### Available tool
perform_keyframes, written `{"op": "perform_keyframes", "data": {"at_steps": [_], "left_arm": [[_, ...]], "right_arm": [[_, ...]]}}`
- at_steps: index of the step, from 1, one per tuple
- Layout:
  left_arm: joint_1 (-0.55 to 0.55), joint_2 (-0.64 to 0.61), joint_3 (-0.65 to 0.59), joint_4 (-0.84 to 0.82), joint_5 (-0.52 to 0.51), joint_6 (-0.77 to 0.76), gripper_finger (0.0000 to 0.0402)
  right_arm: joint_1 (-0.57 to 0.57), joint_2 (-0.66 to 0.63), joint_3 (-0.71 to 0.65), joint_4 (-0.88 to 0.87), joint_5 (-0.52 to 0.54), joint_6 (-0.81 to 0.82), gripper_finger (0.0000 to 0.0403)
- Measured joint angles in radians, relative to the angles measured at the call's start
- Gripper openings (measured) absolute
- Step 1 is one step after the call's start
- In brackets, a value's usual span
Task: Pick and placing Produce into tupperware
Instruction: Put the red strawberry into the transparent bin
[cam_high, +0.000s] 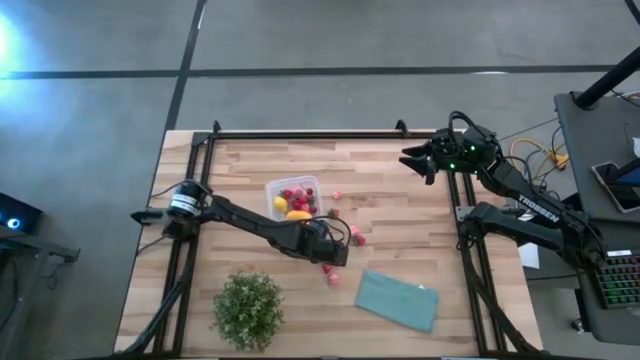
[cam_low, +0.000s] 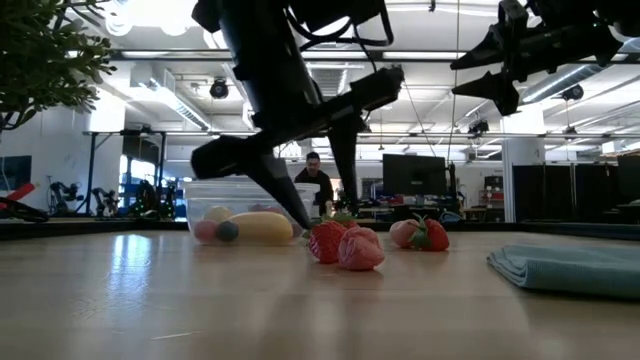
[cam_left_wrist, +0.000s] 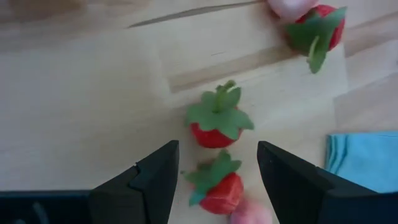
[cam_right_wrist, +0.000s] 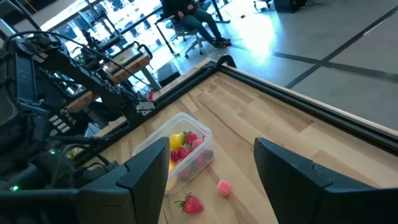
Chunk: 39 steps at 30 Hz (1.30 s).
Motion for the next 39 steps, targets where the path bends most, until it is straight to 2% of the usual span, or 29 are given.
{"op": "perform_keyframes", "data": {"at_steps": [14,21,31,34,39], "left_arm": [[0.001,0.022,-0.008,0.018,-0.024,-0.001,0.0203],[0.001,0.076,-0.008,0.149,0.011,-0.001,0.0203],[0.003,0.072,-0.007,0.127,0.007,0.019,0.0201],[0.003,0.073,-0.007,0.123,0.006,0.020,0.0188],[0.004,0.073,-0.008,0.114,0.005,0.026,0.0141]], "right_arm": [[0.000,0.000,0.000,0.000,0.000,0.000,0.0226],[0.000,0.000,0.000,0.000,0.000,0.000,0.0226],[0.000,0.000,0.000,0.001,0.000,0.000,0.0226],[0.000,0.000,0.000,0.001,0.000,0.000,0.0226],[0.000,0.000,0.000,0.001,0.000,0.000,0.0226]]}}
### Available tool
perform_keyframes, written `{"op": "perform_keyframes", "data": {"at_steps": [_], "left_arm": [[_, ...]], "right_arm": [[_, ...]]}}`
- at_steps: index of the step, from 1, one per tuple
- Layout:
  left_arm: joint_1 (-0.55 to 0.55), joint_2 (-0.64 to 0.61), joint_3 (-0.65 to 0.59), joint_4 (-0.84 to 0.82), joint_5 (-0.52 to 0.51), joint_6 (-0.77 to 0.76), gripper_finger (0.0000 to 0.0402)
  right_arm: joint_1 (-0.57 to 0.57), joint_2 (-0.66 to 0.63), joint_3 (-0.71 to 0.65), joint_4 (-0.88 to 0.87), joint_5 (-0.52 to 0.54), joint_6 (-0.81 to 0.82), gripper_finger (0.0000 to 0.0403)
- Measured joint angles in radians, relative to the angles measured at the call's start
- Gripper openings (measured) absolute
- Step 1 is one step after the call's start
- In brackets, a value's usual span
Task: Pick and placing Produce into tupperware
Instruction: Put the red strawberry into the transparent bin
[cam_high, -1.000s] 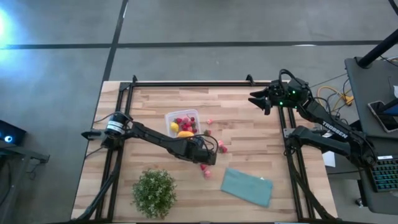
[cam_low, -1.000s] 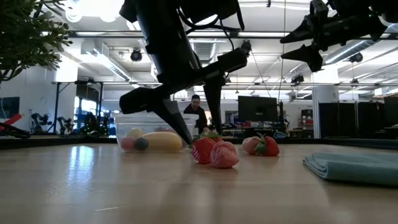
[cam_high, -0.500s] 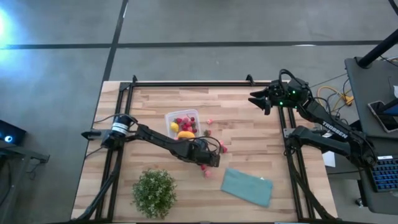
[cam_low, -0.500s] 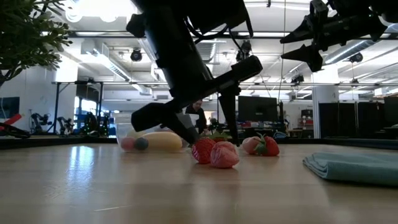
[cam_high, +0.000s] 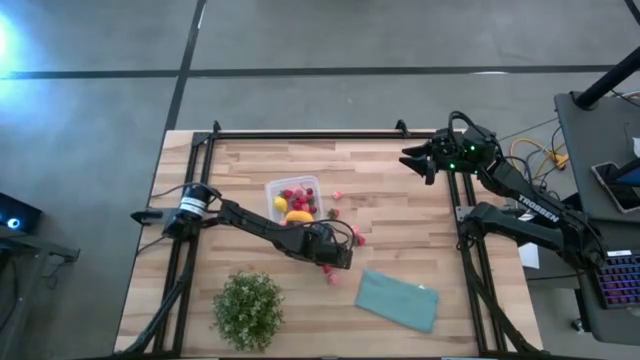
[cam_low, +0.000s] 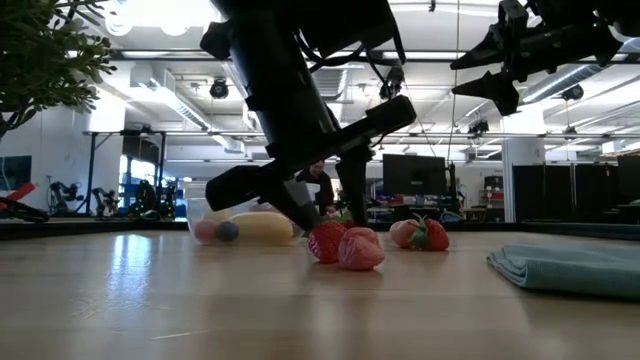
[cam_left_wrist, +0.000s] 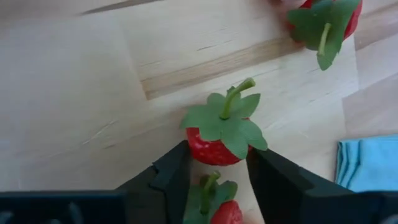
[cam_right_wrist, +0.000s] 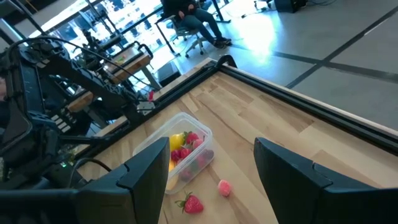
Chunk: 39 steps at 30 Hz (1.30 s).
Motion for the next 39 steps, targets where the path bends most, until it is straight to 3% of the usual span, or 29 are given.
{"op": "perform_keyframes", "data": {"at_steps": [6,14,23,27,33,39], "left_arm": [[0.002,-0.002,0.006,0.000,-0.038,0.037,0.0099],[0.003,-0.070,0.073,-0.008,-0.175,0.149,0.0092],[0.007,-0.183,0.167,-0.334,-0.328,0.174,0.0092],[0.018,-0.206,0.167,-0.355,-0.315,0.176,0.0092],[0.024,-0.101,0.162,-0.183,-0.144,0.321,0.0097],[0.023,-0.046,0.185,-0.039,-0.126,0.573,0.0152]], "right_arm": [[0.000,0.000,0.000,0.000,0.000,0.000,0.0226],[0.000,0.000,0.000,0.000,0.000,0.000,0.0226],[0.000,0.001,0.000,-0.001,0.000,0.000,0.0226],[0.000,0.000,0.000,-0.001,0.000,0.000,0.0226],[0.000,0.000,0.000,0.000,0.000,0.000,0.0226],[0.000,0.000,0.000,-0.001,0.000,0.000,0.0226]]}}
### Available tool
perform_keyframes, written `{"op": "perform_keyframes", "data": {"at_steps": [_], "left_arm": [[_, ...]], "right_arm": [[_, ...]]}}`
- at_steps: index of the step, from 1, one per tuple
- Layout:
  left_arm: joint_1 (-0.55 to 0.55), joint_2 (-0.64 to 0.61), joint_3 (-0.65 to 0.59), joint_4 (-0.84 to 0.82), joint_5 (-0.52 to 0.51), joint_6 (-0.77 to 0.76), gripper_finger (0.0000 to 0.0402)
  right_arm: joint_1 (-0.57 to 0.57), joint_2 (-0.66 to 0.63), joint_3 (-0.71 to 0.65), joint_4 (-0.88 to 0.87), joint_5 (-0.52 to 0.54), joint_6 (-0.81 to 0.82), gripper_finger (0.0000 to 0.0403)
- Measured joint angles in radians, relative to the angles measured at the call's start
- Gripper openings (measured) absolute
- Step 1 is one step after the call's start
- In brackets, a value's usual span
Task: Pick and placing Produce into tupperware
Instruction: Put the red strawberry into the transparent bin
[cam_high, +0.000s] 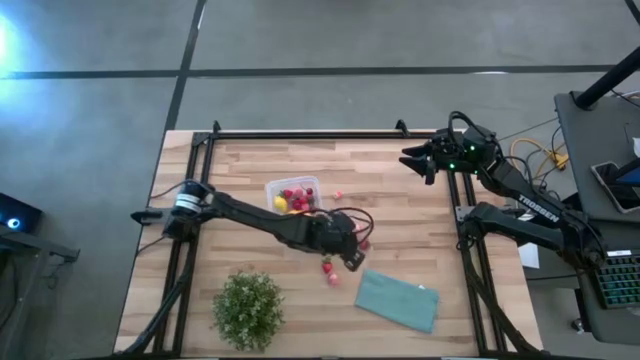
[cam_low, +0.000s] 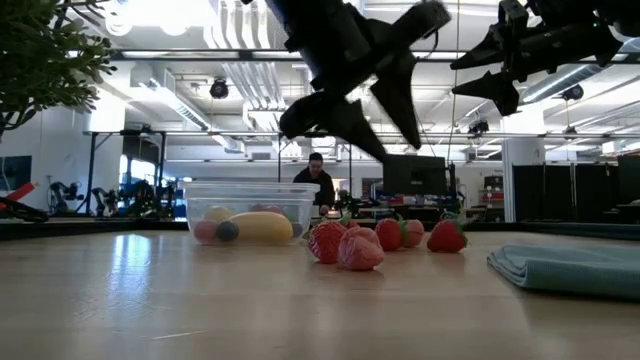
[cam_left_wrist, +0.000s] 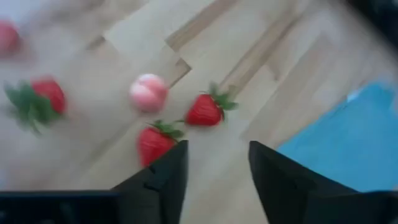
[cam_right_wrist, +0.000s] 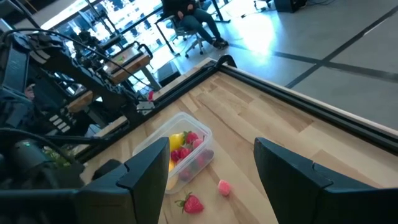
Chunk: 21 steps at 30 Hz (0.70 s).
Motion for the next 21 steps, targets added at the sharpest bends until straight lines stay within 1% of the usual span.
{"op": "perform_keyframes", "data": {"at_steps": [4,7,11,13,17,21], "left_arm": [[0.001,0.010,-0.007,-0.014,0.001,0.343,0.0210],[0.001,0.010,-0.024,-0.023,0.019,0.498,0.0243],[0.028,0.010,-0.061,0.007,0.051,0.535,0.0259],[0.046,0.010,-0.080,0.029,0.076,0.535,0.0260],[0.070,0.018,-0.091,0.068,0.088,0.561,0.0260],[0.092,0.037,-0.091,0.106,0.149,0.610,0.0260]], "right_arm": [[0.000,0.000,0.000,-0.001,0.000,0.000,0.0226],[0.000,0.000,0.000,0.000,0.000,0.000,0.0226],[0.000,0.000,0.000,0.000,0.000,0.000,0.0226],[0.000,0.000,0.000,0.000,0.000,0.000,0.0226],[0.000,0.000,0.000,0.000,0.000,0.000,0.0226],[0.000,0.000,0.000,0.000,0.000,0.000,0.0226]]}}
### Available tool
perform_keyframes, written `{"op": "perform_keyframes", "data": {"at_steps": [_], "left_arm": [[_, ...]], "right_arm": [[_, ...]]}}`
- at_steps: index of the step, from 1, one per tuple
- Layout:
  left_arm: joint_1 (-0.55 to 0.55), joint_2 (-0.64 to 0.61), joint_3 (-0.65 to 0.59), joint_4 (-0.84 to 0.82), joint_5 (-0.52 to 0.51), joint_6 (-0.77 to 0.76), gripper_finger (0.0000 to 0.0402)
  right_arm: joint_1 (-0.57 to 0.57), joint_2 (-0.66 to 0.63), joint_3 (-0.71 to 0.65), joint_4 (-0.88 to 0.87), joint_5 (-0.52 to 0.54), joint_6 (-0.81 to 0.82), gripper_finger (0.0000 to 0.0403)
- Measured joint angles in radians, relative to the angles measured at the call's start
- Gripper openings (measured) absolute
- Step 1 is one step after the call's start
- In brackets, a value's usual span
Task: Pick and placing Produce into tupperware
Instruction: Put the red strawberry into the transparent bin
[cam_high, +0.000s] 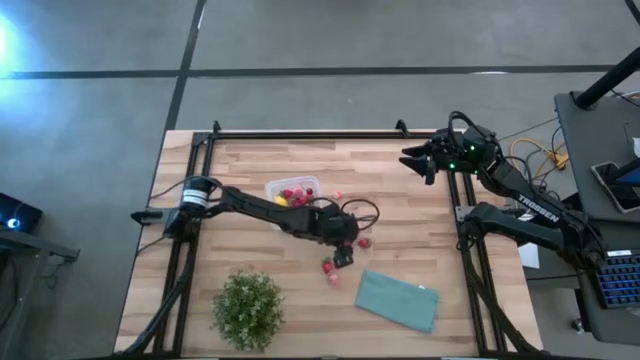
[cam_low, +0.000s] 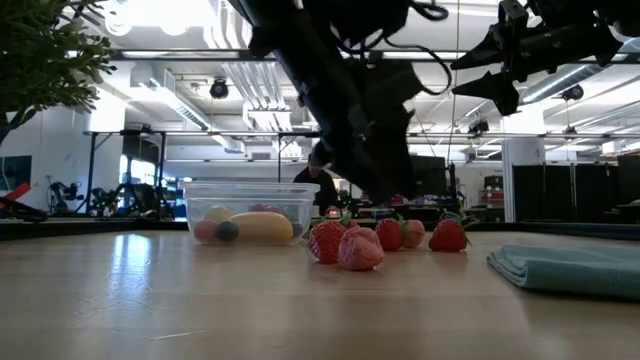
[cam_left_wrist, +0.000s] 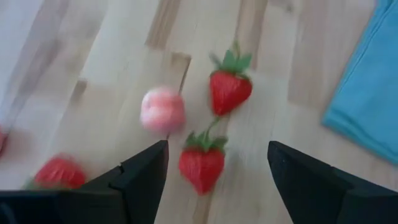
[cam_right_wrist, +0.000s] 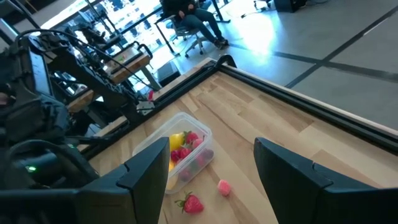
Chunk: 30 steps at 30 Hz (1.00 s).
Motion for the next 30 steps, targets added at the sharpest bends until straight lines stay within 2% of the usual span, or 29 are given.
{"op": "perform_keyframes", "data": {"at_steps": [2,17,26,30], "left_arm": [[0.003,0.010,0.000,0.007,0.025,0.027,0.0260],[0.009,0.061,0.000,0.017,0.028,0.048,0.0259],[0.014,0.063,0.000,-0.001,0.021,0.049,0.0214],[0.014,0.061,0.000,0.001,0.022,0.098,0.0196]], "right_arm": [[0.000,0.000,0.000,0.000,0.000,0.000,0.0226],[0.000,0.000,0.000,0.001,0.000,0.000,0.0226],[0.000,0.000,0.000,0.001,0.000,0.000,0.0226],[0.000,0.000,0.000,0.001,0.000,0.000,0.0226]]}}
